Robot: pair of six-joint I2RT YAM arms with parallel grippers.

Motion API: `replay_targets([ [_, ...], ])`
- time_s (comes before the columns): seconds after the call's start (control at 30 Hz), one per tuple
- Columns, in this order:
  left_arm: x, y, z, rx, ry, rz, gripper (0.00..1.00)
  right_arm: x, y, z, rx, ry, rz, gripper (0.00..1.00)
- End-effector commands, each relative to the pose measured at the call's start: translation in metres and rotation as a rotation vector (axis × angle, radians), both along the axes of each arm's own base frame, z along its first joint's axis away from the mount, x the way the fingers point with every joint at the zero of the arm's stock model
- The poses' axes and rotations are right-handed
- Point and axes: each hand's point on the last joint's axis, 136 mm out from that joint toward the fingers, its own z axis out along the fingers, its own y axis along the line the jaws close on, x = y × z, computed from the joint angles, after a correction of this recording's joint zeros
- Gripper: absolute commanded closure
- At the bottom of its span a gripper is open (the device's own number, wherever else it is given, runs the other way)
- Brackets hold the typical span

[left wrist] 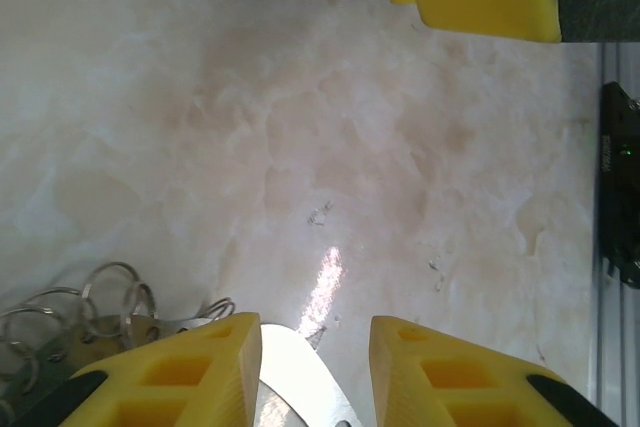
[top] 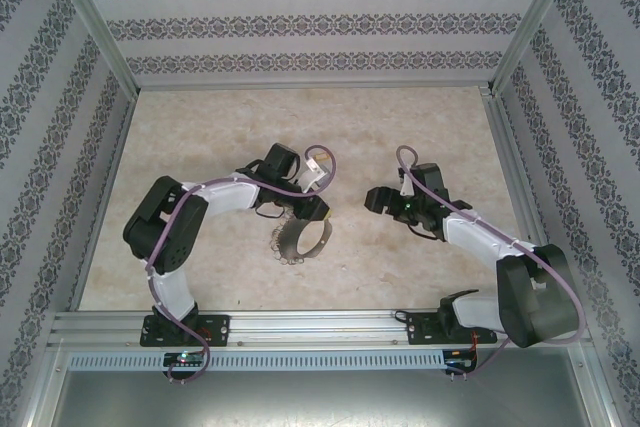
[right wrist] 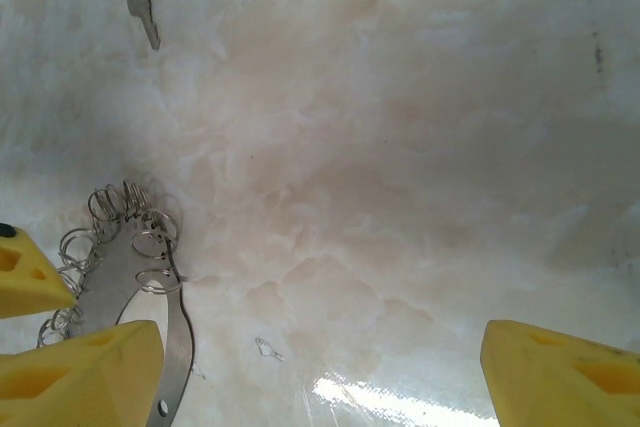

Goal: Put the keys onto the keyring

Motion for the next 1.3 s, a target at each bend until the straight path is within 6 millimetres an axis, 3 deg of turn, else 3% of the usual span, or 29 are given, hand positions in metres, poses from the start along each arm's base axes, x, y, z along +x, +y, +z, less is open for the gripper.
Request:
replay_targets([
  [0.0,-0.009,0.000,-0.005,-0.002,0.043,-0.049,0.68,-0.004,0.006,0.002,0.011,-0.001,0.006,0.17],
  [0.23,0.021,0.014,-0.013,0.114,-0.111,0.052,0.70,-0.003,0.009,0.003,0.002,-0.003,0.009,0.17],
  [0.37,0.025,0.011,-0.011,0.125,-0.122,0.036,0.71,-0.002,0.010,0.004,-0.003,-0.004,0.011,0.17],
  [0.8,0.010,-0.002,-0.017,0.072,-0.017,-0.049,0.71,0.000,0.008,0.005,-0.023,-0.006,0.015,0.17],
  [1.27,0.001,0.000,-0.030,0.074,0.020,-0.055,0.71,0.000,0.008,0.004,-0.025,-0.003,0.010,0.17],
])
